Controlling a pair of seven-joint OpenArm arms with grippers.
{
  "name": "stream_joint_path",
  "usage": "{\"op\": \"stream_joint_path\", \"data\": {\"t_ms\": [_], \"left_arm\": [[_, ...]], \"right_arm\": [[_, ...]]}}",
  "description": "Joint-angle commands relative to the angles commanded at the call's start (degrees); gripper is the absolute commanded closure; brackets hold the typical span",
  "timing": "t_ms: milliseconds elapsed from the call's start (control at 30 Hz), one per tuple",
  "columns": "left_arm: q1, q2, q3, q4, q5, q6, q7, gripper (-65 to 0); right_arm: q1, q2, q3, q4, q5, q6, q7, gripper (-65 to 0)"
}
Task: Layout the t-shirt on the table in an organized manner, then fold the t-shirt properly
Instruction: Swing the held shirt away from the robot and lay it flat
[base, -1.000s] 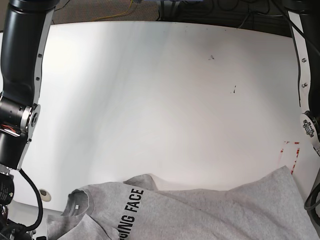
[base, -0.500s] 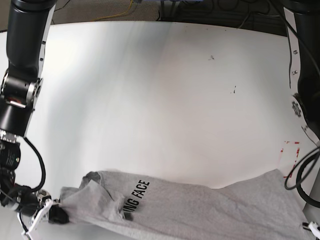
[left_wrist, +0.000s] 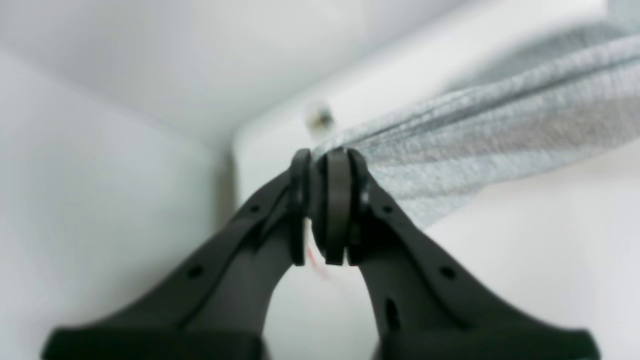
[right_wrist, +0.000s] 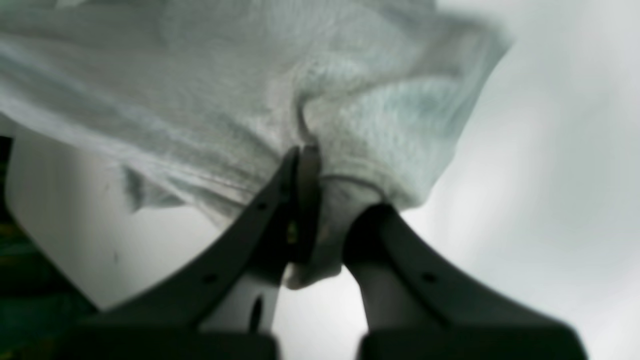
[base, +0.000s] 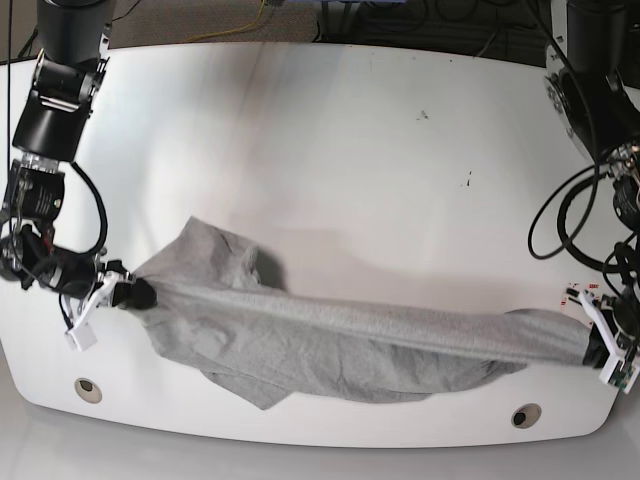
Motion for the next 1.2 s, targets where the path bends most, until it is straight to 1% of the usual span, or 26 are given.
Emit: {"op": "stream_joint_path", "data": {"t_ms": [67, 167, 267, 333, 533, 700, 867, 933, 1033, 1133, 1200], "left_arm": [[3.87, 0.09, -2.11, 0.0, -1.23, 0.0, -0.09, -3.9], [9.41, 0.09, -3.69, 0.0, -2.2, 0.0, -0.35, -3.9], [14.51, 0.53, -5.01, 0.0, -2.29, 0.0, -0.44, -3.8], [17.67, 1.85, -5.71, 0.0, -2.29, 0.0, -0.44, -3.8], [25.49, 4.31, -9.32, 0.09, -2.29, 0.0, -0.44, -3.8], [31.3, 7.56, -12.31, 0.09, -2.29, 0.0, -0.44, -3.8], [36.04, 9.23, -13.1, 0.09, -2.11, 0.0, -0.44, -3.8], [38.07, 9.93, -13.19, 0.09, -2.11, 0.0, -0.44, -3.8], [41.05, 10.02, -13.19, 0.09, -2.02, 0.0, -0.53, -3.8], [43.08, 10.11, -13.19, 0.0, -2.02, 0.0, -0.79, -3.8], [44.57, 10.11, -13.1, 0.0, -1.93, 0.0, -2.37, -3.8]], "right_arm": [[-2.99, -0.09, 0.97, 0.18, 0.35, 0.0, -0.18, 0.0], [-6.33, -0.35, 1.32, 2.73, 0.35, 0.0, -0.18, 0.0], [-10.37, -1.67, 2.11, 5.27, 0.26, 0.0, -0.18, 0.0], [-12.84, -2.37, 3.08, 7.03, 0.26, 0.0, -0.18, 0.0], [-18.64, -2.73, 3.6, 7.74, 0.35, 0.0, -0.18, 0.0], [-23.12, -3.69, 3.6, 7.82, 0.35, 0.0, -0.18, 0.0], [-28.04, -4.22, 3.69, 11.78, 0.18, 0.0, 0.09, 0.0], [-30.59, -4.31, 3.78, 15.21, 0.18, -0.09, 0.09, 0.0], [-33.41, -5.63, 3.78, 17.67, 0.09, -0.09, 0.09, 0.0], [-35.6, -6.15, 4.66, 19.16, 0.09, -0.09, 0.09, 0.0], [-37.27, -6.33, 5.45, 19.87, 0.0, -0.09, 0.09, 0.0]]}}
